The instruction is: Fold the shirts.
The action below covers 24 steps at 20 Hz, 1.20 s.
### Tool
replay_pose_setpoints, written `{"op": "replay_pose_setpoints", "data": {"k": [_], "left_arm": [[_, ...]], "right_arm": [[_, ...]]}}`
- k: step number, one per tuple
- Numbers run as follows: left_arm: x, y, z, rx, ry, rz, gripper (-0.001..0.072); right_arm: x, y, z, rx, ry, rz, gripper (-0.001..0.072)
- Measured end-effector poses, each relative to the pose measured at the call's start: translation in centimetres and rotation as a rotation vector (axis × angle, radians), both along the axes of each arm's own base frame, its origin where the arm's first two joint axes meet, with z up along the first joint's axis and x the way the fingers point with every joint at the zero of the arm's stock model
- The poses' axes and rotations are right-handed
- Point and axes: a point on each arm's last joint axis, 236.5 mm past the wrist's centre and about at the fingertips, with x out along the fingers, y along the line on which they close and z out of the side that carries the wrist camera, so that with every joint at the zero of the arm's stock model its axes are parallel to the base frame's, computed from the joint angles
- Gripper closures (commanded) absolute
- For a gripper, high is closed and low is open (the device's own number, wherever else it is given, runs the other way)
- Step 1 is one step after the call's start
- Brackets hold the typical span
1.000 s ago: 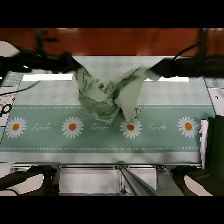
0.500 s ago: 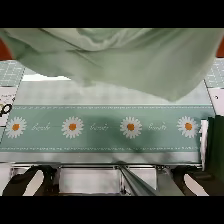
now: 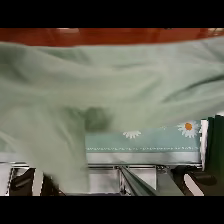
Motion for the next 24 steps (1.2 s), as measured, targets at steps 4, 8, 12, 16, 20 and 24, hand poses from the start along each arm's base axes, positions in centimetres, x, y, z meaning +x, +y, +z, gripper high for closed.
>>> {"op": "replay_pose_setpoints", "data": {"k": [4, 8, 12, 16, 20, 24], "left_arm": [[4.0, 2.3, -6.8, -0.085, 0.201, 0.016, 0.0685], [11.0, 3.6, -17.7, -0.246, 0.449, -0.089, 0.0685], [18.4, 5.4, -29.9, -0.423, 0.649, -0.144, 0.0685], [26.1, 7.2, -38.8, -0.495, 0.758, -0.093, 0.0685], [33.0, 6.6, -44.8, -0.489, 0.856, -0.095, 0.0685], [36.6, 4.3, -47.8, -0.476, 0.932, -0.166, 0.0200]], "right_arm": [[3.2, -0.3, -5.3, 0.013, 0.165, -0.020, 0.0686], [10.3, 0.8, -13.8, 0.034, 0.358, 0.008, 0.0686], [19.5, 2.0, -23.3, 0.061, 0.526, 0.034, 0.0686], [29.1, 1.9, -32.0, 0.113, 0.614, 0.002, 0.0685], [35.9, 2.2, -39.0, 0.174, 0.680, 0.004, 0.0682], [39.5, 3.5, -42.2, 0.273, 0.709, 0.031, 0.0292]]}}
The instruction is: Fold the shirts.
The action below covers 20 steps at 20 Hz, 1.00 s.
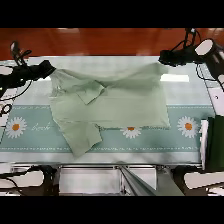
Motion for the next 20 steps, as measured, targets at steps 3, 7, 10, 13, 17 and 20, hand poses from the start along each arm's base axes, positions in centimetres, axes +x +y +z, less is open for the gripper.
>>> {"op": "replay_pose_setpoints", "data": {"k": [3, 7, 10, 13, 17, 20], "left_arm": [[0.5, 0.0, 0.6, 0.007, 0.020, -0.062, 0.0201], [-3.3, 4.5, 1.6, 0.014, 0.187, -0.073, 0.0201], [-9.4, 8.7, 1.4, 0.052, 0.340, -0.039, 0.0201], [-15.4, 10.0, 0.0, 0.001, 0.430, 0.039, 0.0202], [-21.6, 7.3, -4.9, -0.138, 0.569, 0.065, 0.0202], [-23.8, 5.0, -7.6, -0.253, 0.643, 0.068, 0.0202]], "right_arm": [[0.6, -0.9, 0.7, 0.049, 0.025, -0.007, 0.0294], [-2.7, -5.1, 3.3, 0.070, 0.137, -0.007, 0.0303], [-6.8, -8.9, 4.4, 0.073, 0.195, -0.059, 0.0303], [-11.7, -11.3, 2.5, 0.090, 0.235, -0.136, 0.0302], [-18.1, -11.7, -3.3, 0.176, 0.294, -0.214, 0.0303], [-21.1, -10.9, -6.4, 0.246, 0.323, -0.236, 0.0302]]}}
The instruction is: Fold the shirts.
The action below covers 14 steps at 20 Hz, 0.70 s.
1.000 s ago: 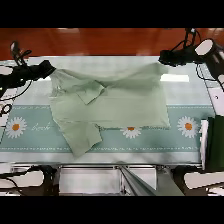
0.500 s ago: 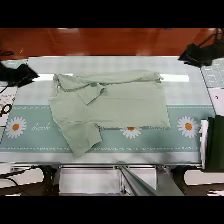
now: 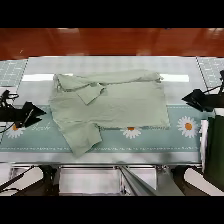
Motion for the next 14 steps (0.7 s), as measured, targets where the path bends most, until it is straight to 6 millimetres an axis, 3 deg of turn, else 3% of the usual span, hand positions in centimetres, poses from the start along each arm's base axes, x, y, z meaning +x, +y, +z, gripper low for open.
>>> {"op": "replay_pose_setpoints", "data": {"k": [5, 13, 14], "left_arm": [[-1.2, -2.1, -2.6, -0.082, 0.073, -0.005, 0.0202], [0.4, -7.0, -4.6, -0.120, 0.093, -0.075, 0.0210], [0.4, -7.7, -4.7, -0.133, 0.100, -0.088, 0.0433]], "right_arm": [[-1.2, 0.6, -1.4, 0.034, -0.003, -0.010, 0.0303], [-0.7, -0.1, -1.6, 0.016, -0.035, -0.050, 0.0303], [-0.5, -0.3, -1.5, 0.011, -0.041, -0.055, 0.0303]]}}
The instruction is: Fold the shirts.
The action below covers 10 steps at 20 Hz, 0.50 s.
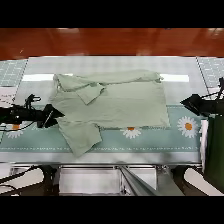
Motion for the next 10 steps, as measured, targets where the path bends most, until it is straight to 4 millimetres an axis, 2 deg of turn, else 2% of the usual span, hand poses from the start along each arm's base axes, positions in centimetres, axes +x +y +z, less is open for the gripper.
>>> {"op": "replay_pose_setpoints", "data": {"k": [1, 3, 5, 10], "left_arm": [[-0.1, -0.4, -0.4, 0.005, 0.008, -0.018, 0.0677], [0.2, -0.8, -0.6, 0.015, 0.004, -0.043, 0.0685], [0.8, -1.1, 0.0, 0.008, -0.017, -0.064, 0.0685], [2.5, -1.1, 1.7, 0.015, -0.076, -0.088, 0.0685]], "right_arm": [[0.0, -0.1, 0.0, -0.002, -0.002, -0.004, 0.0303], [0.2, -0.3, 0.0, -0.008, -0.006, -0.008, 0.0303], [-0.2, -0.4, -0.4, -0.017, 0.010, -0.001, 0.0303], [-4.0, 2.2, -4.3, 0.064, 0.207, 0.086, 0.0303]]}}
